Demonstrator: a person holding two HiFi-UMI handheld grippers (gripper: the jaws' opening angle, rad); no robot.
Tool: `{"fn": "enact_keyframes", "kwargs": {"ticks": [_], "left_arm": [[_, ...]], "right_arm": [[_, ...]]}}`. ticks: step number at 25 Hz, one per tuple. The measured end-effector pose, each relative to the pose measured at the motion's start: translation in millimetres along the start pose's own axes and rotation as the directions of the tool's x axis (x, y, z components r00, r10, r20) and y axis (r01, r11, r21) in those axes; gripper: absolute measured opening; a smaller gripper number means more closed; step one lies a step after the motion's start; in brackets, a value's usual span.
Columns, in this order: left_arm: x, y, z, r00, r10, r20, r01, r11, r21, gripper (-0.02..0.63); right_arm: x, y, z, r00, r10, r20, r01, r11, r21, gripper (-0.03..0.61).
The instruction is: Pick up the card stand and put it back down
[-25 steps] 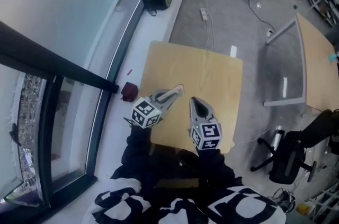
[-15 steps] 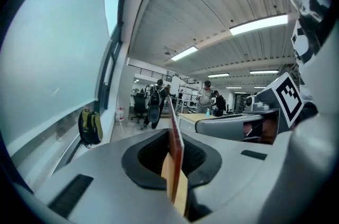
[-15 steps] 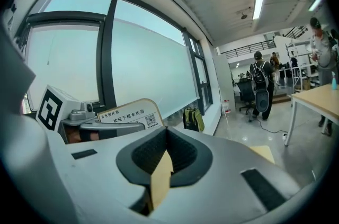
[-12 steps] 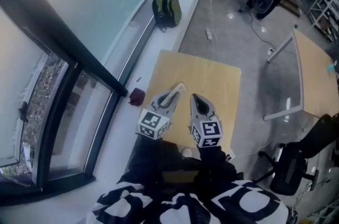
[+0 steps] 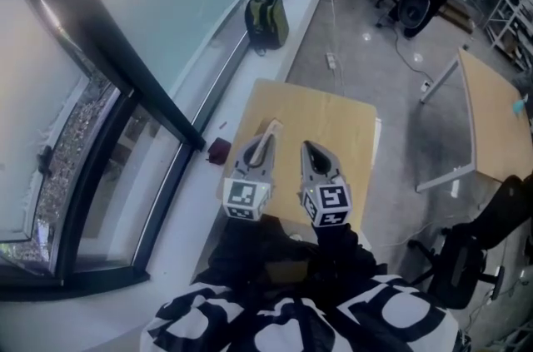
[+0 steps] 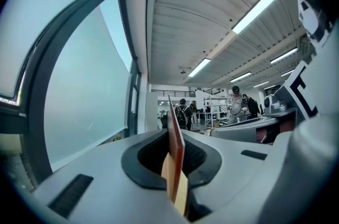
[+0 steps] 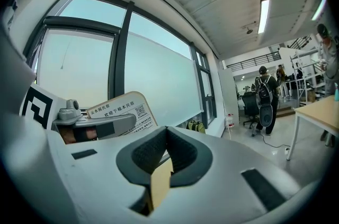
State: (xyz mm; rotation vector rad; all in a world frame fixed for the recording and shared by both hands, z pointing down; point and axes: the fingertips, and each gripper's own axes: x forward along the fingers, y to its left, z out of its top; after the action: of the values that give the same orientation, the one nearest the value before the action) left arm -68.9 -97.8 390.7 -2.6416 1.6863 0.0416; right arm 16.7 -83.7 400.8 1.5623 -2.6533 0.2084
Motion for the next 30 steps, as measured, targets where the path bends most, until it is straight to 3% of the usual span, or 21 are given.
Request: {"fn": "enact_keyframes", "kwargs": {"ticks": [6,15,23,30], "left_arm": [[-13.7,-7.2,-2.3,1.0,0.029,0.01,-0.029,1.0,0.002,0.025],[-13.5,-17.6,-23.8,0.999,-0.008,-0.037,0.007,0.999,-0.037,0.025],[8.6,-68.9,-50.9,0.979,-0.175,-0.103,0.168,0.983,-0.072,0.025],[29.9,-129.7,-94.5,0.92,-0.344,-0.19,0.328,0.938,-0.107,0.025]], "right_arm": [[-8.5,7.1,-2.7,1.0,0.018,0.004,-0.018,1.0,-0.005,0.017],[-23.4,-4.8,-14.4,1.0,-0.022,-0.007,0.022,1.0,0.015,0.017],[-57.2,-45.1,-32.9,0.985,-0.166,-0.034,0.168,0.983,0.067,0.017],[-91.7,-89.9,-55.7,0.95,-0.305,-0.073,0.312,0.943,0.117,0.017]]}}
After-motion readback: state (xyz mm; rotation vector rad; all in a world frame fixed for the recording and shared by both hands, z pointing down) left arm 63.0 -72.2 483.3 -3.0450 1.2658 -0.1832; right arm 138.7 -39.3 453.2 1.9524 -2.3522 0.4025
